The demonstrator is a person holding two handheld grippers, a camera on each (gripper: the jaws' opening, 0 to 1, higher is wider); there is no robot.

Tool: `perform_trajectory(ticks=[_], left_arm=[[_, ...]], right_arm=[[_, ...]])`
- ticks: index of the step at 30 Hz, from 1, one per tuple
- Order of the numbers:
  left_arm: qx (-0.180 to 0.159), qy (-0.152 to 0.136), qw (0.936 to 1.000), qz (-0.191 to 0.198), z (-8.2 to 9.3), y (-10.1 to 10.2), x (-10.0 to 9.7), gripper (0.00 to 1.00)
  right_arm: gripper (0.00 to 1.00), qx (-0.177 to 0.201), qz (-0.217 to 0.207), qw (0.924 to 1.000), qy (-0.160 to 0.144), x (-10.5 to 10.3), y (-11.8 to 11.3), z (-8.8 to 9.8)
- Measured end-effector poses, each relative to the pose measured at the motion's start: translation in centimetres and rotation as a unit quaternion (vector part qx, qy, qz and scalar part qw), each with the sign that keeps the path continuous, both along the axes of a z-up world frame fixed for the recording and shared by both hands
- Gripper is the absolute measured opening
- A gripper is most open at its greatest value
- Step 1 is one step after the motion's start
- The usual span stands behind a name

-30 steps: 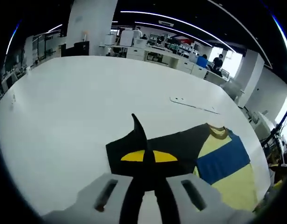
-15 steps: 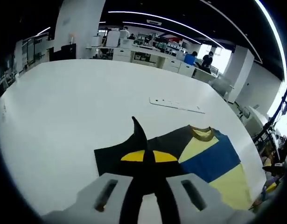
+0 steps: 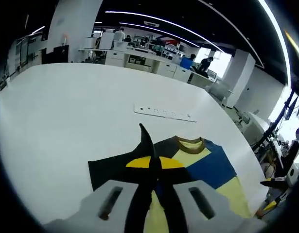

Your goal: Fold the garment on the visible template until the final outline fits inside the template.

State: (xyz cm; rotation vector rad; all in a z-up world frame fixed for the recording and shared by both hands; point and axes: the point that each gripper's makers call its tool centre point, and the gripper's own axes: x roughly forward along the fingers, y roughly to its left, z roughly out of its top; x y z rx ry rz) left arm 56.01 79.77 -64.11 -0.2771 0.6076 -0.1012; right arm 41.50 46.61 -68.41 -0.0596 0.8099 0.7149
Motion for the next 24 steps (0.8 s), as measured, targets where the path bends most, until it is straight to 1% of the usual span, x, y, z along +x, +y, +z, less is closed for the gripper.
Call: perform_trajectory(ticks=[6, 11, 15, 19, 22, 24], left_arm=[[-0.001, -0.003, 0.9998, -0.017, 0.3, -1.8, 0.4, 0.01], [-0.006, -0.01, 0.9994, -0.032, 0.9, -3.5, 1.0, 0.01], [-0.005, -0.015, 0.9988, -0.046, 1.2, -5.1, 1.5, 0.01], [-0.009, -0.017, 0.9978, -0.063, 1.3, -7.2, 1.9, 0.01], [-0.006, -0.018, 0.9966, -0.08, 1.2, -8.8, 2.1, 0.01], [-0.007, -0.019, 0.9961, -0.086, 1.2, -9.3, 2.2, 0.01]], right_arm=[[0.94, -0.005, 0.006, 1.0, 0.001, -0.1, -0.1, -0.2], [0.94, -0.004, 0.006, 1.0, 0.003, -0.2, -0.2, -0.3], [0.94, -0.004, 0.006, 1.0, 0.004, -0.4, -0.3, -0.3], [0.94, -0.004, 0.003, 0.9999, 0.009, -0.6, -0.5, -0.6], [0.94, -0.003, 0.003, 0.9999, 0.011, -0.7, -0.6, -0.7], [0.94, -0.002, 0.002, 0.9999, 0.011, -0.7, -0.6, -0.7]])
